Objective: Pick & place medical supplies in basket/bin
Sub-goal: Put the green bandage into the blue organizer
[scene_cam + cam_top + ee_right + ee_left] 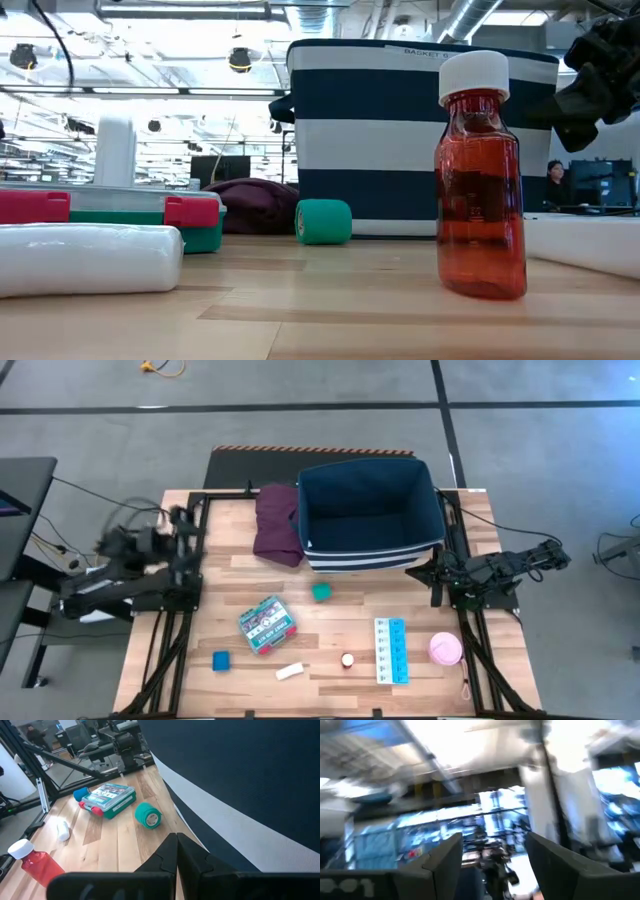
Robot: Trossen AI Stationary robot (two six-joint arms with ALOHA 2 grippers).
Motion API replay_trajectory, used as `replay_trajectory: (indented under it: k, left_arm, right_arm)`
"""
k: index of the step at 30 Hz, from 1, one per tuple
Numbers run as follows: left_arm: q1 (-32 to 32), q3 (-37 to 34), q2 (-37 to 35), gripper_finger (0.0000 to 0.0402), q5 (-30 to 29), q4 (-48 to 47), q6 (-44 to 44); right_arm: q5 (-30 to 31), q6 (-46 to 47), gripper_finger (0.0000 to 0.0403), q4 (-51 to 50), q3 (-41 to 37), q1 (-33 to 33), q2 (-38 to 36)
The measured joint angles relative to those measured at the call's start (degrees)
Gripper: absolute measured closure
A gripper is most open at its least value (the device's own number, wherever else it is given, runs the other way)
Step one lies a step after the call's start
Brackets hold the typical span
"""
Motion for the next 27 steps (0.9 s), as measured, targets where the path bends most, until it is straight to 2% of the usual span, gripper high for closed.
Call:
replay_trajectory:
  k: [2,3,6,9,12,15,17,21,27]
  left_arm:
    - [-0.25,6.44,2.25,0.0191,-7.01,-8.95,-3.59]
    - [-0.35,9.82,3.76,0.0191,-8.26,-13.66,-3.23]
    - [-0.40,19.58,9.23,0.0191,-7.88,-25.80,1.62]
    - [-0.40,27.42,15.59,0.0191,-7.92,-32.59,2.60]
    - [-0.40,32.84,21.01,0.0191,-9.20,-33.76,1.21]
    - [-0.40,36.63,25.05,0.0191,-9.25,-33.08,-2.56]
    - [-0.40,38.21,27.04,0.0191,-8.94,-33.05,-5.69]
    - [-0.38,39.16,29.44,0.0191,-8.36,-33.14,-10.33]
    - [-0.38,39.22,32.07,0.0191,-9.50,-33.88,-11.24]
  right_arm:
    - [0.01,0.00,0.0403,0.00,0.00,0.00,0.00]
    - [0.01,0.00,0.0403,0.00,0.02,0.01,0.00]
    - [0.40,-0.04,0.0403,0.21,0.00,-0.01,0.00]
    - [2.75,2.83,0.0403,4.72,-0.31,-0.01,0.04]
    - [3.03,3.03,0.0403,17.36,-0.28,-0.01,-0.13]
    - [3.03,1.80,0.0403,34.44,-0.26,-0.01,-0.11]
    - [2.96,2.48,0.0403,46.32,-0.08,-0.01,-0.14]
    - [2.96,2.91,0.0403,62.50,-0.09,-0.01,-0.11]
    - [1.75,1.03,0.0403,73.34,0.01,0.01,-0.20]
